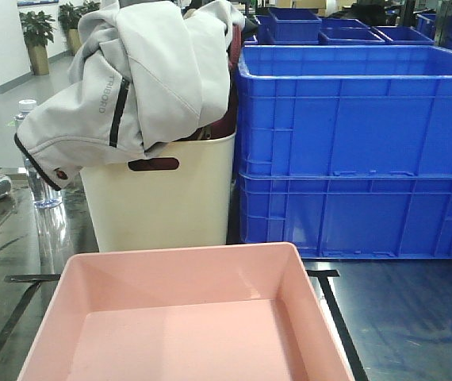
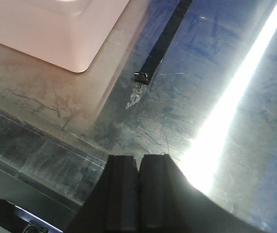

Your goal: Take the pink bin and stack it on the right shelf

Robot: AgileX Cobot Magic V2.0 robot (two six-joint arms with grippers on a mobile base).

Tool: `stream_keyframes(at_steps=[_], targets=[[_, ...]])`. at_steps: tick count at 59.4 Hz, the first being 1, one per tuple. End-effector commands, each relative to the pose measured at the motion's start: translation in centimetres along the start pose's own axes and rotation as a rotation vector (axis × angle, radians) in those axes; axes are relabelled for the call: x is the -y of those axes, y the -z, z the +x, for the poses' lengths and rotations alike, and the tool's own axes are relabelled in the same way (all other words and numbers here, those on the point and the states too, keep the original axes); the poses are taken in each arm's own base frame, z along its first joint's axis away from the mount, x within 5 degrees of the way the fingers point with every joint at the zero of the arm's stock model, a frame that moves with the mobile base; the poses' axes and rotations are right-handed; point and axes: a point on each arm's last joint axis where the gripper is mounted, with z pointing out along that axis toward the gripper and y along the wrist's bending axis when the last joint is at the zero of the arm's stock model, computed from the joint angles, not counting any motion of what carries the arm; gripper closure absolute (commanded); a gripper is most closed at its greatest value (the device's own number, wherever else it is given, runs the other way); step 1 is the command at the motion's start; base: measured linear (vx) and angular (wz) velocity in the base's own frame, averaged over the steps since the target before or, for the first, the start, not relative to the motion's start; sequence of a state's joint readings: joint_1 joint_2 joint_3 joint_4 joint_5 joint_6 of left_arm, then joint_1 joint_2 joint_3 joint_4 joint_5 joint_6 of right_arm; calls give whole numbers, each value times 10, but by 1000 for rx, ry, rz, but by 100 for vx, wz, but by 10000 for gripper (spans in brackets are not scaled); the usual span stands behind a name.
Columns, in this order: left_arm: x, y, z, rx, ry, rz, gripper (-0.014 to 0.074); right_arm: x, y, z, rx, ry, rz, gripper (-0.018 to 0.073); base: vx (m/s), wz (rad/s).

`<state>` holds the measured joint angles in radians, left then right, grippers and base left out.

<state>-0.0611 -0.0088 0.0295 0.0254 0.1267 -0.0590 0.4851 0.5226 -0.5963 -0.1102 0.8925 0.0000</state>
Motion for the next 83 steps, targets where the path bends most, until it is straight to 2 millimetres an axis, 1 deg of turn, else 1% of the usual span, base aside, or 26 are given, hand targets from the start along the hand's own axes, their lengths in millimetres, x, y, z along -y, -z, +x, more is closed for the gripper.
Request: stream_keyframes(at_steps=[1, 5, 47, 54, 57, 61, 66, 69, 70, 74, 78, 83], targets=[[0, 1, -7, 124, 12, 6, 602, 2, 5, -12, 84, 19, 19, 571, 0, 0], [1, 2, -10, 159, 13, 8, 602, 2, 5, -12, 84, 19, 19, 568, 0, 0], [1, 2, -10, 156, 13, 8, 602, 2, 5, -12, 84, 19, 19, 568, 0, 0], [1, 2, -10, 156, 13, 8, 602, 4, 13, -8, 120, 3, 34, 568, 0, 0], [1, 2, -10, 156, 13, 8, 602, 7, 14, -5, 162, -8, 71, 568, 0, 0], [1, 2, -10, 156, 13, 8, 602, 10, 9, 5, 249, -35, 131, 568, 0, 0], [1, 2, -10, 156, 13, 8, 602, 12, -4, 27, 367, -72, 204, 568, 0, 0], [1, 2, -10, 156, 13, 8, 602, 11, -7, 38, 483, -123, 242, 568, 0, 0], [1, 2, -10, 156, 13, 8, 602, 11, -11, 43, 498, -134, 251, 568, 0, 0], [1, 2, -10, 156, 13, 8, 602, 10, -15, 58, 607, -196, 302, 568, 0, 0], [1, 2, -10, 156, 13, 8, 602, 10, -18, 69, 684, -231, 346, 568, 0, 0], [1, 2, -10, 156, 13, 8, 602, 9, -19, 76, 750, -241, 389, 568, 0, 0]])
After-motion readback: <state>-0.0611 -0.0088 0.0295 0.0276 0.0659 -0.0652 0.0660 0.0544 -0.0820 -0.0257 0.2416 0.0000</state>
